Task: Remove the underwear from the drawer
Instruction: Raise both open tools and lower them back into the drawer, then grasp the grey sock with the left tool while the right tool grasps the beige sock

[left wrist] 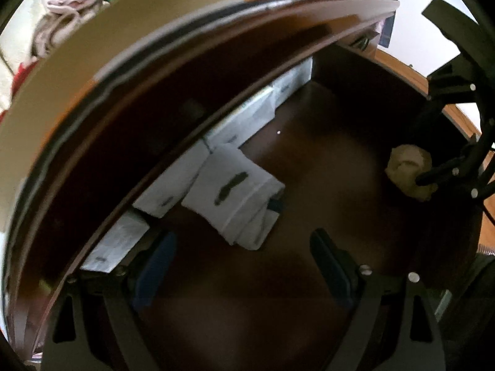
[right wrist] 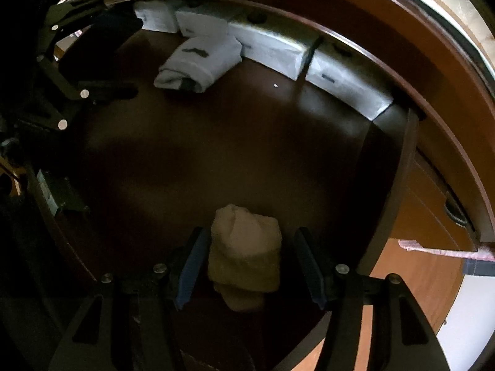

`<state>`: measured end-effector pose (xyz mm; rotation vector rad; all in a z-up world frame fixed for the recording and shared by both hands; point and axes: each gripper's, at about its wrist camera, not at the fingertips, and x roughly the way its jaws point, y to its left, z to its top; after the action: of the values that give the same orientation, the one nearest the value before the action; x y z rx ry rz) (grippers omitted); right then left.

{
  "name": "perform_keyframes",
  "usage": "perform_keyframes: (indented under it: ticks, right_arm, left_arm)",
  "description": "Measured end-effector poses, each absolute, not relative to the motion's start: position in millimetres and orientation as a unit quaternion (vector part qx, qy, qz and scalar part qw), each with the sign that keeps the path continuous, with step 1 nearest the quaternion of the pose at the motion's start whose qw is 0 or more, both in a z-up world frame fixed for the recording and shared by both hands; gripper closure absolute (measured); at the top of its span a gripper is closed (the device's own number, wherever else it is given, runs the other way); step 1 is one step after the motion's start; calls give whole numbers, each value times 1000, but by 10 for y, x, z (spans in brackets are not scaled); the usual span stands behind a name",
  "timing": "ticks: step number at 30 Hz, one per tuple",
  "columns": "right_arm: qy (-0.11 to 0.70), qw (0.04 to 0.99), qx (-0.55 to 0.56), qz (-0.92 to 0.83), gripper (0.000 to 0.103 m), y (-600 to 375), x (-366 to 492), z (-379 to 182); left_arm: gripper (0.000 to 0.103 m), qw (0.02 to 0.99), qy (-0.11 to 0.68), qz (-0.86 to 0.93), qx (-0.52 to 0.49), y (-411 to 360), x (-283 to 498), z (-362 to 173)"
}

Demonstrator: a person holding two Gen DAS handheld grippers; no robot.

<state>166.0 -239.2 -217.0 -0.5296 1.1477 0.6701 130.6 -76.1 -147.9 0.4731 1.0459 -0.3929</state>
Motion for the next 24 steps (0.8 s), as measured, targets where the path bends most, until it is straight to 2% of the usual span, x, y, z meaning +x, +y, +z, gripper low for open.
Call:
perform_keyframes:
  ticks: [20, 24]
  right_arm:
    - [516, 719, -333, 325, 42, -2122, 1603, -2334]
    - [521, 712, -330, 335, 49, -2133, 1656, -2343]
  left_arm:
    - [15, 818, 476, -187, 263, -962, 1513, -1711]
    - [20, 818, 464, -178, 290, -1034, 1496, -1769]
